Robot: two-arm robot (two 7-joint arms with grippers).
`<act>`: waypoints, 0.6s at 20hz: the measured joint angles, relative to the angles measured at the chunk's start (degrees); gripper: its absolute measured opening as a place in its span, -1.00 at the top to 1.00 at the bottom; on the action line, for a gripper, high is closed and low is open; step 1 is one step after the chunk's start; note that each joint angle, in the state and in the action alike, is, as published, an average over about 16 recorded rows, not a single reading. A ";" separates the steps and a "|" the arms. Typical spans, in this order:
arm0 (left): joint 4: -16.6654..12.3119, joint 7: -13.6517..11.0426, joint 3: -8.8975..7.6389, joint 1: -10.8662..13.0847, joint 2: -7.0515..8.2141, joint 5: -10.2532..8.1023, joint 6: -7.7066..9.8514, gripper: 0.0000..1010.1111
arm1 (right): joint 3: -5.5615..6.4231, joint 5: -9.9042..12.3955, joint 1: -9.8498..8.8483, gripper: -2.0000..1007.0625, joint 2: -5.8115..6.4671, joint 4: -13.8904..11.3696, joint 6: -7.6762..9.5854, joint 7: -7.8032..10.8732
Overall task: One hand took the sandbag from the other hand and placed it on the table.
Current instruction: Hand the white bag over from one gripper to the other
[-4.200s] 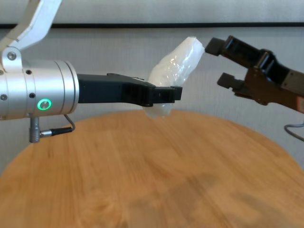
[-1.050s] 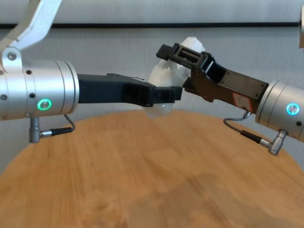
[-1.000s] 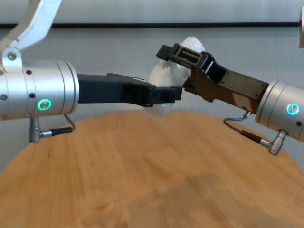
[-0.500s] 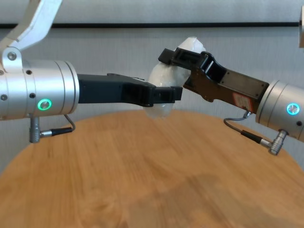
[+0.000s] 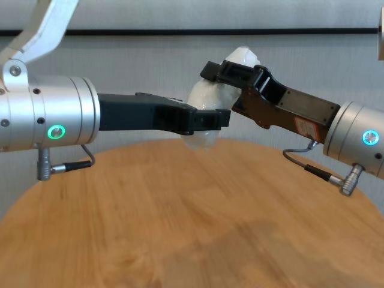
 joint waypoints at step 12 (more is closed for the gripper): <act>0.00 0.00 0.00 0.00 0.00 0.00 0.00 -0.18 | 0.01 -0.03 -0.03 0.06 0.01 -0.02 -0.01 0.00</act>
